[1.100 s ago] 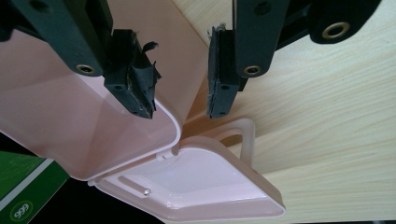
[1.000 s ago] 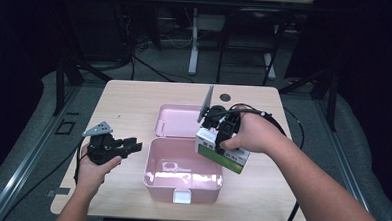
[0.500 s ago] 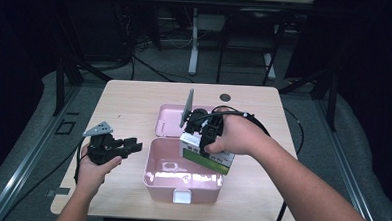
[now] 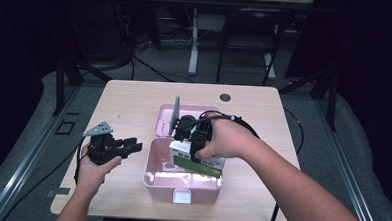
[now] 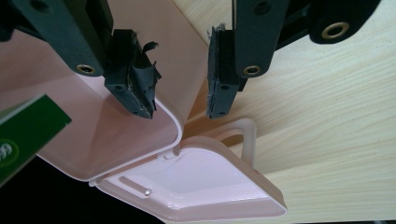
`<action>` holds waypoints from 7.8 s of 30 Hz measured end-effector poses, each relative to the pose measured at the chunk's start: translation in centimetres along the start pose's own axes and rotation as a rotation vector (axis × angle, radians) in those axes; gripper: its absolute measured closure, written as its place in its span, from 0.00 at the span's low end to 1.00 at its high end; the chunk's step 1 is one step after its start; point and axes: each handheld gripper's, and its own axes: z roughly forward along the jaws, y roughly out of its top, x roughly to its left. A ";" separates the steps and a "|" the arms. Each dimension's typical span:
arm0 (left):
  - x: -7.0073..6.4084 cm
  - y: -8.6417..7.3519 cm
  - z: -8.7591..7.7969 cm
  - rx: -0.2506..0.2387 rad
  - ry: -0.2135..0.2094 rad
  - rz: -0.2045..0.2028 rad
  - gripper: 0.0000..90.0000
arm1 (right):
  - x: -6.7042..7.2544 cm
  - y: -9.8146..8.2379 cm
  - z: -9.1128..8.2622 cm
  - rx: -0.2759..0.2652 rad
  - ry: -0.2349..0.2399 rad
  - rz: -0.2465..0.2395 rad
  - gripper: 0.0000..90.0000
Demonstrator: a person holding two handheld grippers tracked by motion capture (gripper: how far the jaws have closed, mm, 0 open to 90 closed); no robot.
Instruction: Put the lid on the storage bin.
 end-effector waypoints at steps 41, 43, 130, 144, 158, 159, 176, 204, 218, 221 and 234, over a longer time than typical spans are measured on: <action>-0.1 0.0 0.1 0.001 -0.001 0.005 0.68 | 2.2 0.7 6.2 0.073 0.116 -0.240 0.69; -0.1 0.0 0.1 0.003 0.001 0.006 0.68 | 2.1 0.7 6.4 0.068 0.127 -0.237 0.69; -0.3 0.0 0.2 0.002 -0.003 0.009 0.69 | 1.1 0.0 12.6 0.117 0.117 -0.208 0.64; -0.3 0.0 0.2 0.002 -0.004 0.010 0.69 | 1.3 -0.5 11.4 0.096 0.108 -0.199 0.64; -0.5 0.1 0.2 0.002 -0.008 0.019 0.69 | 1.0 -1.1 9.6 0.051 0.093 -0.170 0.65; -0.6 0.1 0.2 0.002 -0.008 0.019 0.69 | 1.0 -1.1 9.5 0.047 0.093 -0.167 0.65; -1.0 0.3 0.4 0.006 -0.017 0.027 0.69 | 0.5 -2.2 5.4 -0.038 0.052 -0.129 0.66; -2.4 0.6 0.9 0.030 -0.045 0.069 0.67 | -2.8 -8.9 4.7 -0.373 -0.071 0.123 0.64; -2.9 0.8 1.0 0.032 -0.054 0.087 0.64 | -6.3 -10.0 5.0 -0.521 -0.131 0.284 0.61; -3.0 0.8 1.1 0.034 -0.058 0.082 0.63 | -6.9 -9.8 5.4 -0.516 -0.140 0.310 0.60; -3.3 0.8 1.4 0.056 -0.041 0.088 0.63 | -9.2 -9.9 6.5 -0.580 -0.135 0.428 0.64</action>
